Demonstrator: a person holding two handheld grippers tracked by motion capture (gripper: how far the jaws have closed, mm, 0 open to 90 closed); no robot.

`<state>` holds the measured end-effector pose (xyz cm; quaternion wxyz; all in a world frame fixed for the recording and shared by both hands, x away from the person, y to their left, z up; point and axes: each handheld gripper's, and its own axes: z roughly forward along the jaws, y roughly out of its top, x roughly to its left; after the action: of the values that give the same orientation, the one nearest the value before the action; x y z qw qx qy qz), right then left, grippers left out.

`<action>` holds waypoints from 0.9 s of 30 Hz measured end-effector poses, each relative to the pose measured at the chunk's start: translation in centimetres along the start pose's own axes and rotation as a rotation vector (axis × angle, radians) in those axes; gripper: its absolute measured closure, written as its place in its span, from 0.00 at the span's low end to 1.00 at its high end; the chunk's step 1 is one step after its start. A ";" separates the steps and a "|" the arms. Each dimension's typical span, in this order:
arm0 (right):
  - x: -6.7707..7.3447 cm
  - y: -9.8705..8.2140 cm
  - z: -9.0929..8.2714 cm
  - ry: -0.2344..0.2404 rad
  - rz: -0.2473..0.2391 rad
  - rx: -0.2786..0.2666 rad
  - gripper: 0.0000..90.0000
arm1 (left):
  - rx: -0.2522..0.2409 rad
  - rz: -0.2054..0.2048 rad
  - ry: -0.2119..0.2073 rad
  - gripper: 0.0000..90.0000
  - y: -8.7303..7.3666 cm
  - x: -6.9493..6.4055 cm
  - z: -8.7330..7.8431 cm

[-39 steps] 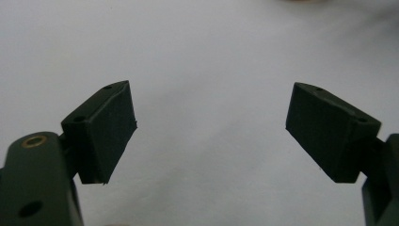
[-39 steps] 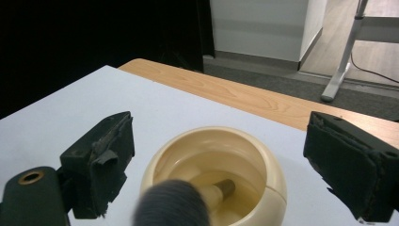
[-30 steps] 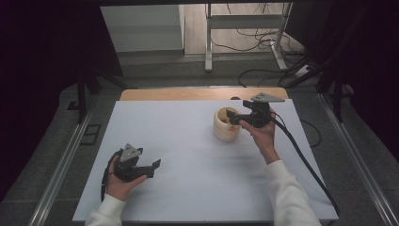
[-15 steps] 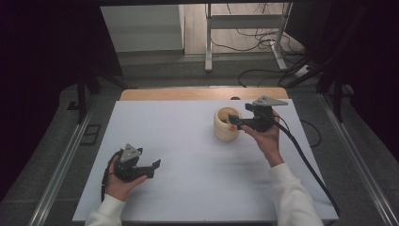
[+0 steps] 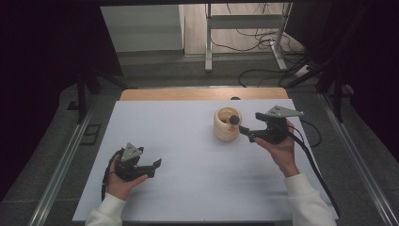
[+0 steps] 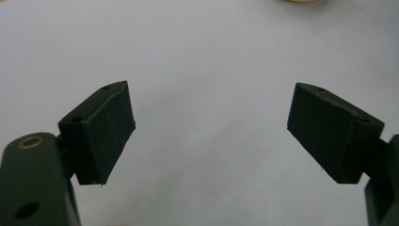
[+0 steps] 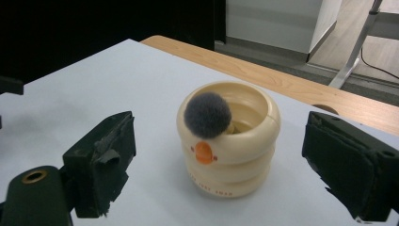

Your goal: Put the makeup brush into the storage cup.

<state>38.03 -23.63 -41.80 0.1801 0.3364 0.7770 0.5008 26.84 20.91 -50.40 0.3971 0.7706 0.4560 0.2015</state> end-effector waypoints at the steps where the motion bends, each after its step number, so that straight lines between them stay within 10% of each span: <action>1: 0.0 -0.1 -0.3 0.000 0.000 0.001 0.12 | -0.001 -0.002 0.000 0.17 0.0 0.0 0.0; 27: 0.1 -6.4 -4.1 -0.041 0.042 0.106 0.10 | 0.016 0.012 -0.004 0.17 -0.1 -0.4 0.2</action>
<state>33.23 -28.06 -45.78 0.1674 0.3721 0.7913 0.4554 26.71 20.47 -50.55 0.3906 0.7769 0.4521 0.1987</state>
